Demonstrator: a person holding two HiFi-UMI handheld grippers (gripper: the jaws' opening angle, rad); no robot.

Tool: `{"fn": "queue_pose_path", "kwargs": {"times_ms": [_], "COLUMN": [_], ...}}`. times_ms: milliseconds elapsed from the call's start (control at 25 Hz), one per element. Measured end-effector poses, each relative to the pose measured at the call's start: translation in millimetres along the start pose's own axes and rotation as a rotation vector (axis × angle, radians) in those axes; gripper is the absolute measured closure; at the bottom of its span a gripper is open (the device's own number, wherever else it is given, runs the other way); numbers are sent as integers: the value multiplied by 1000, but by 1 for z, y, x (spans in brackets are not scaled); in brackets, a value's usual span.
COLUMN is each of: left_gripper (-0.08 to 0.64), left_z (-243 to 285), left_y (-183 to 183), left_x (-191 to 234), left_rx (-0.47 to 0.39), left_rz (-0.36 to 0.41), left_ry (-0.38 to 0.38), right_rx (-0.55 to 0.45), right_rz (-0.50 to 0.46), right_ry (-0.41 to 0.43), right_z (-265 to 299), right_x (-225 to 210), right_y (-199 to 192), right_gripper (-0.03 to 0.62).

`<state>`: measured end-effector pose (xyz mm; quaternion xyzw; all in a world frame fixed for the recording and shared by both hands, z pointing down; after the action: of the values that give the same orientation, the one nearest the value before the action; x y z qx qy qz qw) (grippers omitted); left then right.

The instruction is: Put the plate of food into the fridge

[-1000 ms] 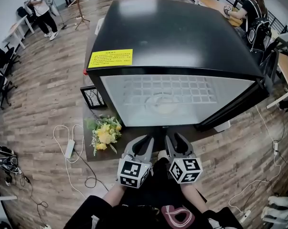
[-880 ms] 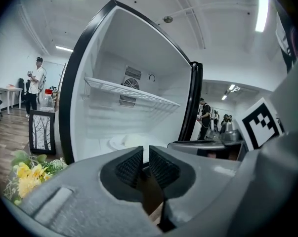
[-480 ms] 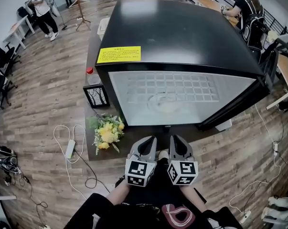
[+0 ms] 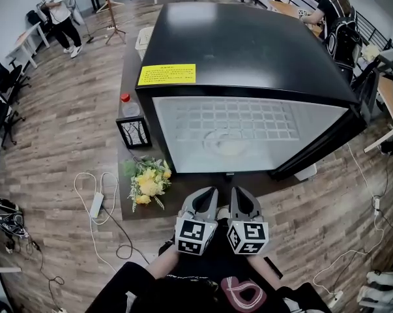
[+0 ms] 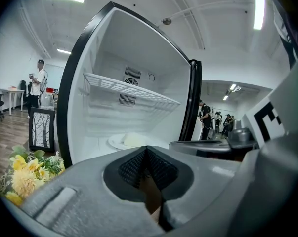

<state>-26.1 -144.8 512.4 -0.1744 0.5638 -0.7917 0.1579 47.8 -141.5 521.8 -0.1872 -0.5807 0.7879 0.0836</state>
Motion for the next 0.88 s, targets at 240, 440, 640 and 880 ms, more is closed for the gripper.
{"fn": "queue_pose_path", "kwargs": {"times_ms": [240, 440, 640, 880], "left_gripper": [552, 552, 552, 552], "left_z": [0, 1, 5, 9], "left_y": [-1, 0, 0, -2], "left_x": [8, 8, 7, 10], "left_rx": [-3, -8, -1, 6], "left_rz": [-28, -22, -14, -22], "left_ry": [18, 7, -10, -4], "right_rx": [7, 11, 15, 27], "right_rz": [-2, 10, 66, 93], "right_ry": [4, 6, 6, 5], "right_z": [2, 5, 7, 10], "right_x": [2, 2, 1, -3], "right_y": [-1, -1, -7, -11], "right_gripper": [584, 584, 586, 586]}}
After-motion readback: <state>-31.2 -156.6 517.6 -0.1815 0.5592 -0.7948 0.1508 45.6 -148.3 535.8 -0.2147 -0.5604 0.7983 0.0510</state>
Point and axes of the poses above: the fingertips, and each gripper's own axes: z forward along the fingers, x to its left, y out of its top, the point moved 1 cm from there along -z, backward along the fingers, and after that the axes turned 11 degrees about y, right-handed, at the moved point
